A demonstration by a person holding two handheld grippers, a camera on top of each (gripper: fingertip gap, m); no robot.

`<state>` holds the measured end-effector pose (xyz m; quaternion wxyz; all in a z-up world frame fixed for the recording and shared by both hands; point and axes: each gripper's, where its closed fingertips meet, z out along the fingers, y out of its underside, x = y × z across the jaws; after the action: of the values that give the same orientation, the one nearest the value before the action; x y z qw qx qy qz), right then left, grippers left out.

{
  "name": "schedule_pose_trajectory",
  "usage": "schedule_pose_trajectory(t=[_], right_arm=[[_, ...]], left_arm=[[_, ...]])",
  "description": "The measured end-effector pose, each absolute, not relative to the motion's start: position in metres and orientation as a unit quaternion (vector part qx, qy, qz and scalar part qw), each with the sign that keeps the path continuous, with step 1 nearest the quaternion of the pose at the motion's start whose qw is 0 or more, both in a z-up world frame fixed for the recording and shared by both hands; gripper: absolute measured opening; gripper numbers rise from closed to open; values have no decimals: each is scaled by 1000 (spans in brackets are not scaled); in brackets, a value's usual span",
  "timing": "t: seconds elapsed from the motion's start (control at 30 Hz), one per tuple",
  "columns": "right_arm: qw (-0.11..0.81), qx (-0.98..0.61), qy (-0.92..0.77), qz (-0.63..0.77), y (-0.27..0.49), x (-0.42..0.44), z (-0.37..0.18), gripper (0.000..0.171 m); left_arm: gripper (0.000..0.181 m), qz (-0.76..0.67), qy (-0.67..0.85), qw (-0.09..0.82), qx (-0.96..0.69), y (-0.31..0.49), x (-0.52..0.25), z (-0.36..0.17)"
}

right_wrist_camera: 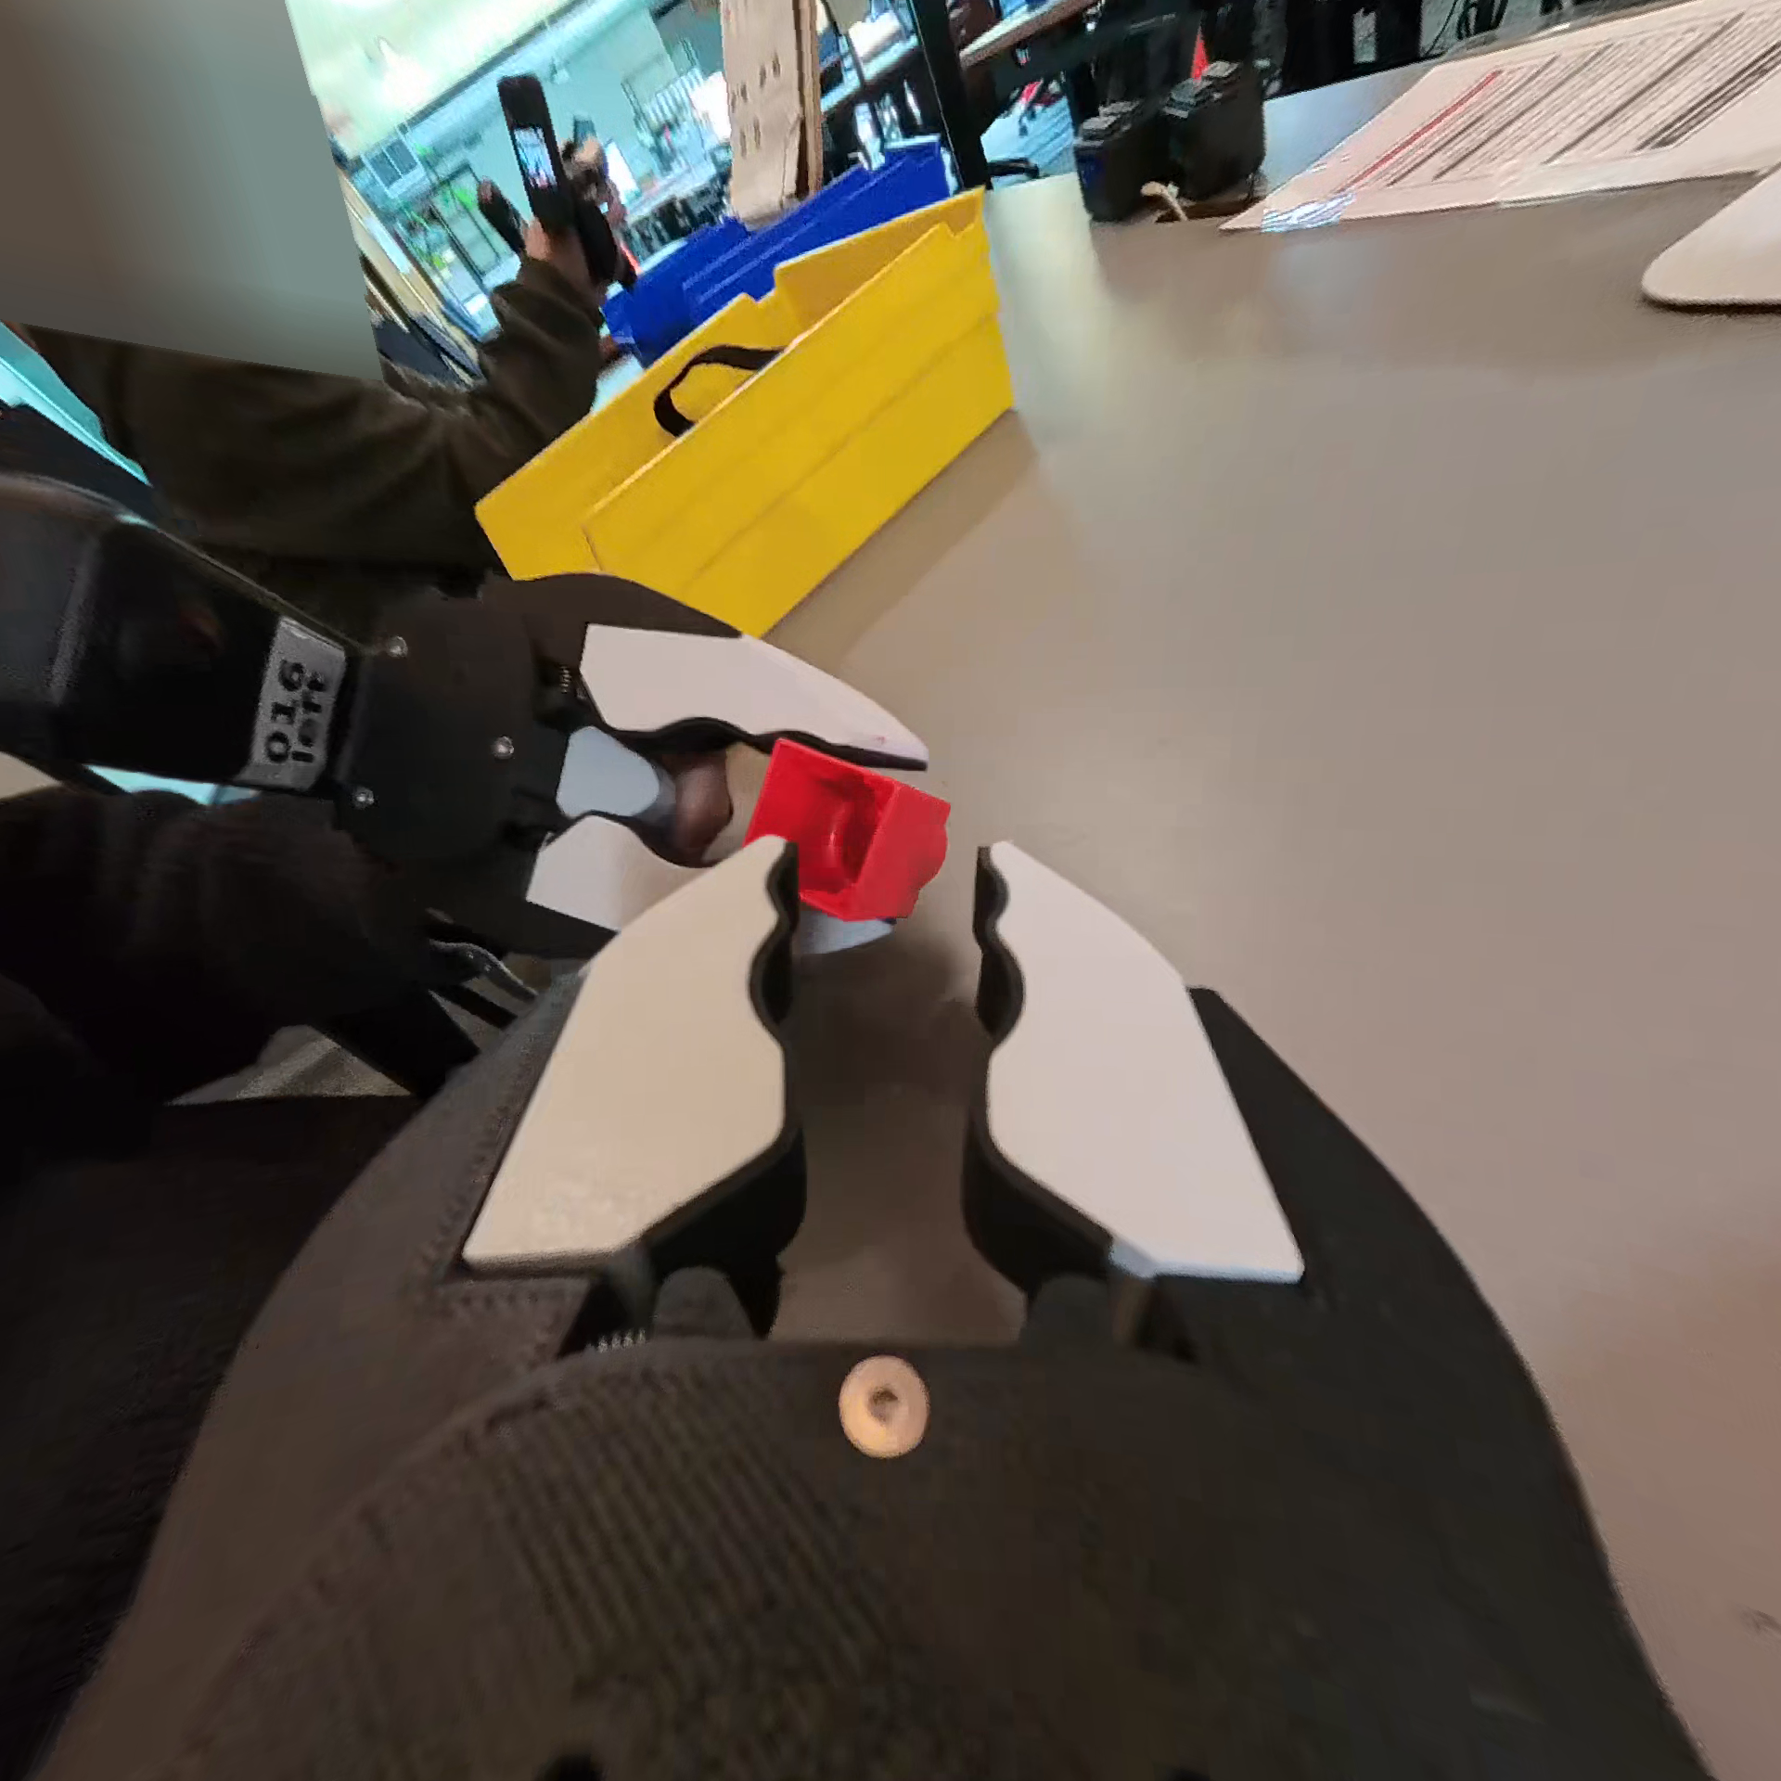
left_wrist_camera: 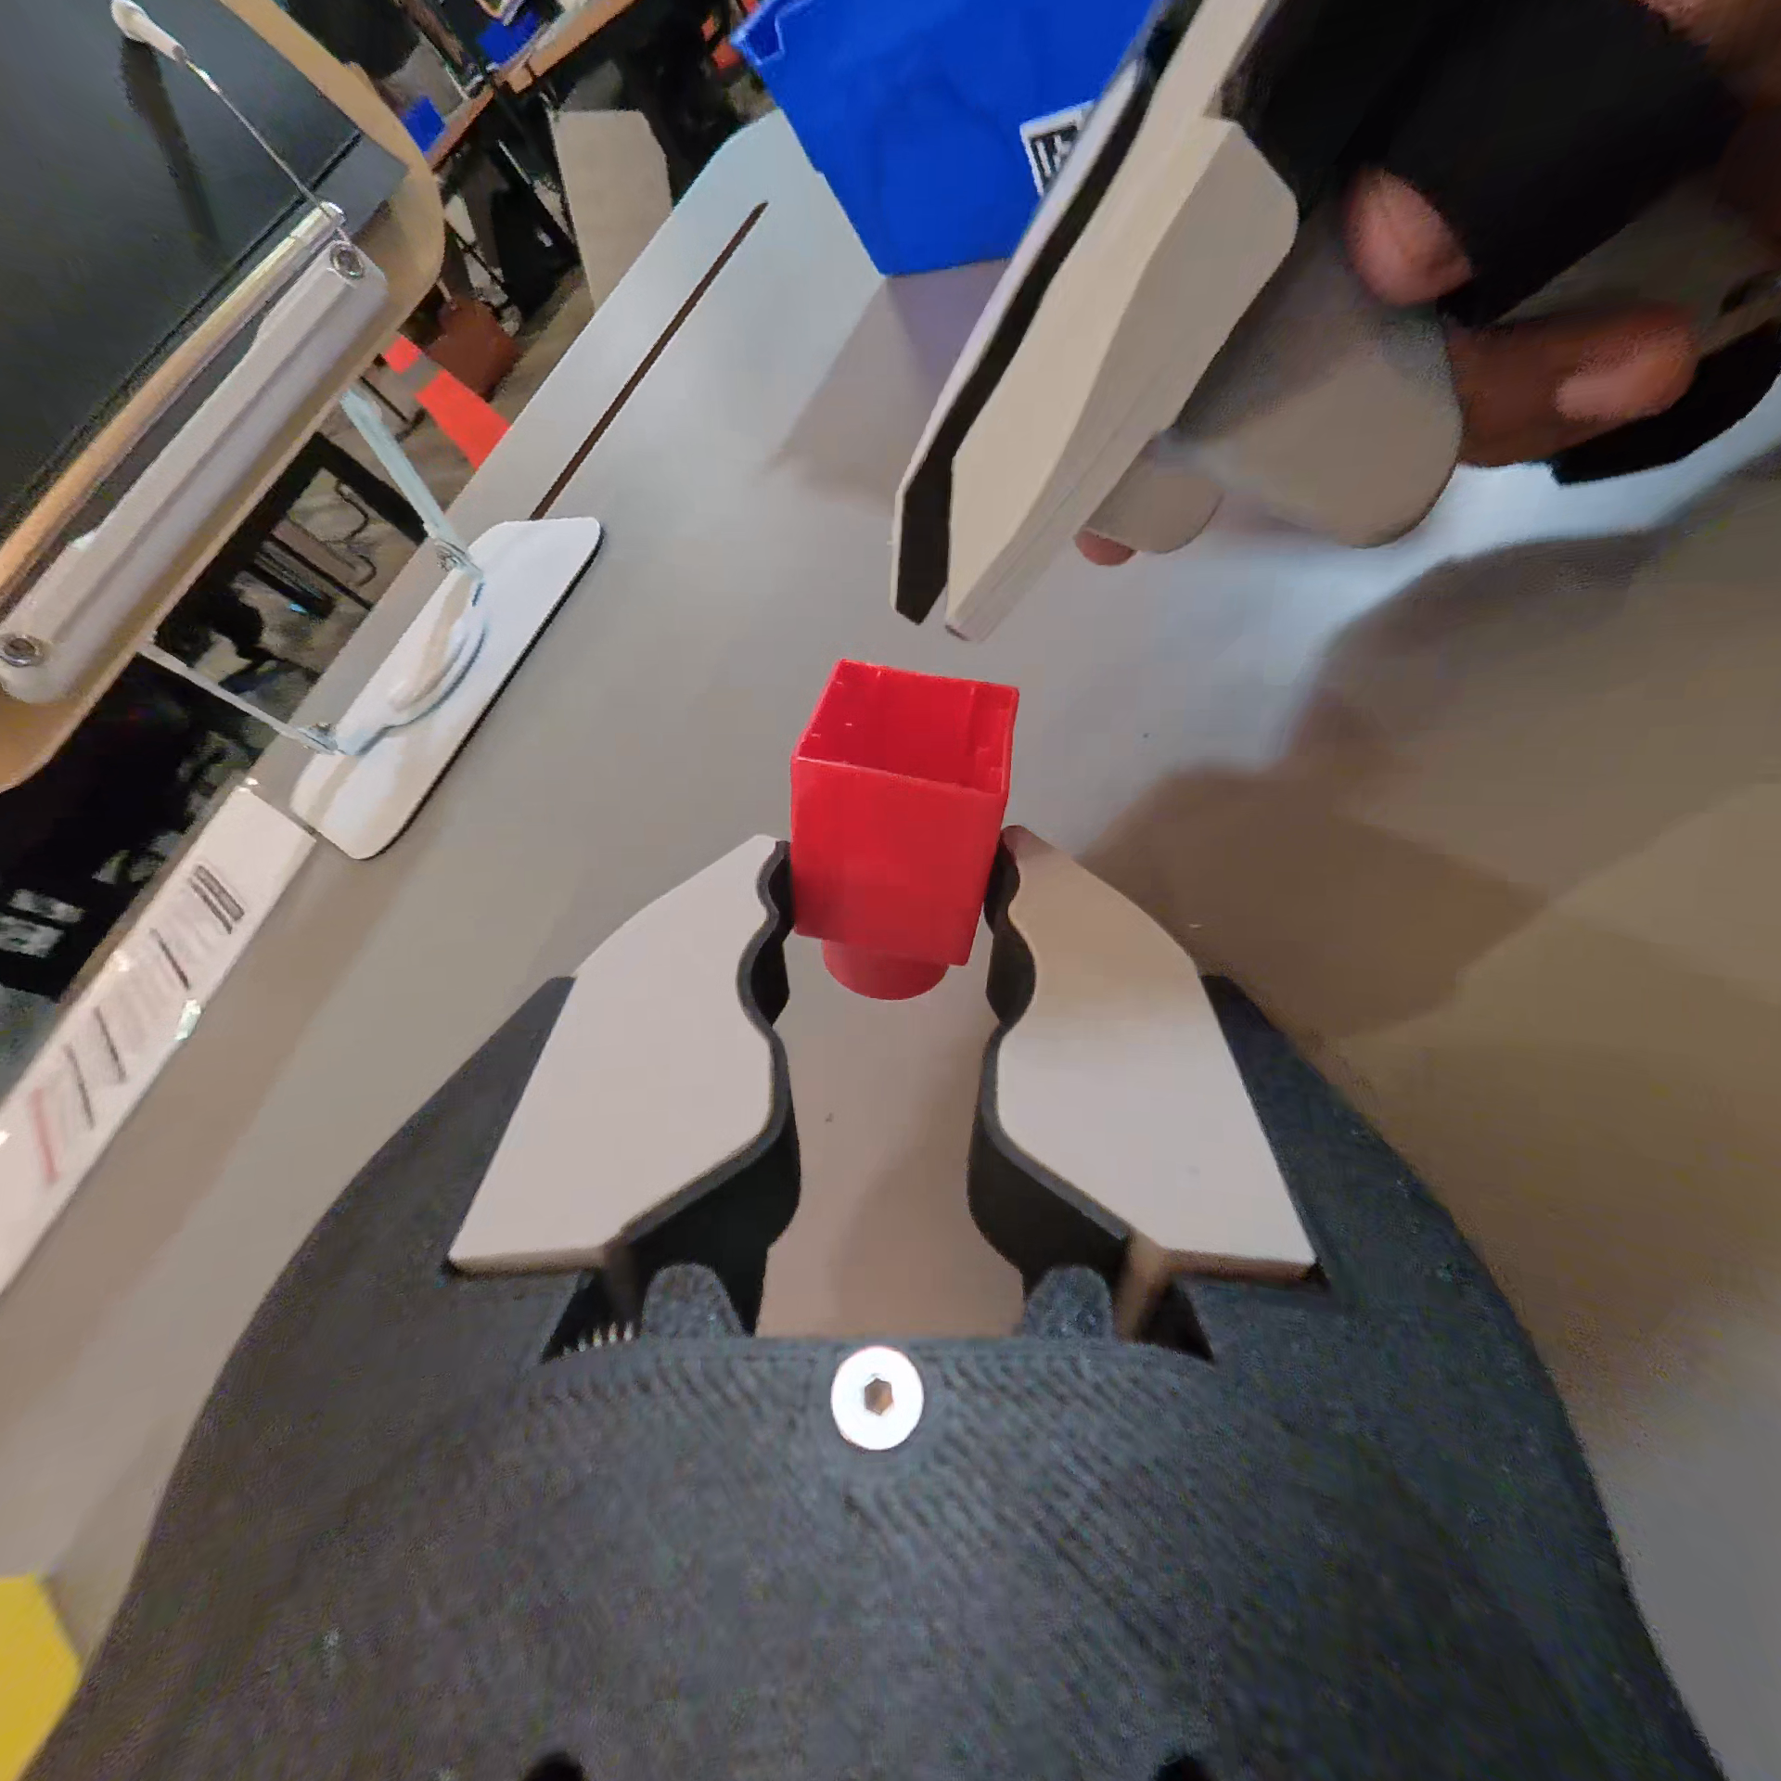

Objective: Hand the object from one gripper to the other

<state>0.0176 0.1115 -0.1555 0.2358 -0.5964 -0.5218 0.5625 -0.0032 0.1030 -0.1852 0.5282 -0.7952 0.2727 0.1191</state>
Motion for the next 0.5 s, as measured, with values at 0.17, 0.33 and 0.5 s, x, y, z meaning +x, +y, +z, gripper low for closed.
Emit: schedule_pose_trajectory(t=[0.17,0.33,0.5], right_arm=[[268,-582,-555,530,105,17,-156,40],[246,-589,-569,519,92,13,-167,54],[240,-609,-564,502,90,11,-175,40]], left_arm=[[39,160,289,506,-797,103,-4,-191],[39,189,296,494,-796,103,-5,-192],[39,208,323,486,-785,102,5,-194]])
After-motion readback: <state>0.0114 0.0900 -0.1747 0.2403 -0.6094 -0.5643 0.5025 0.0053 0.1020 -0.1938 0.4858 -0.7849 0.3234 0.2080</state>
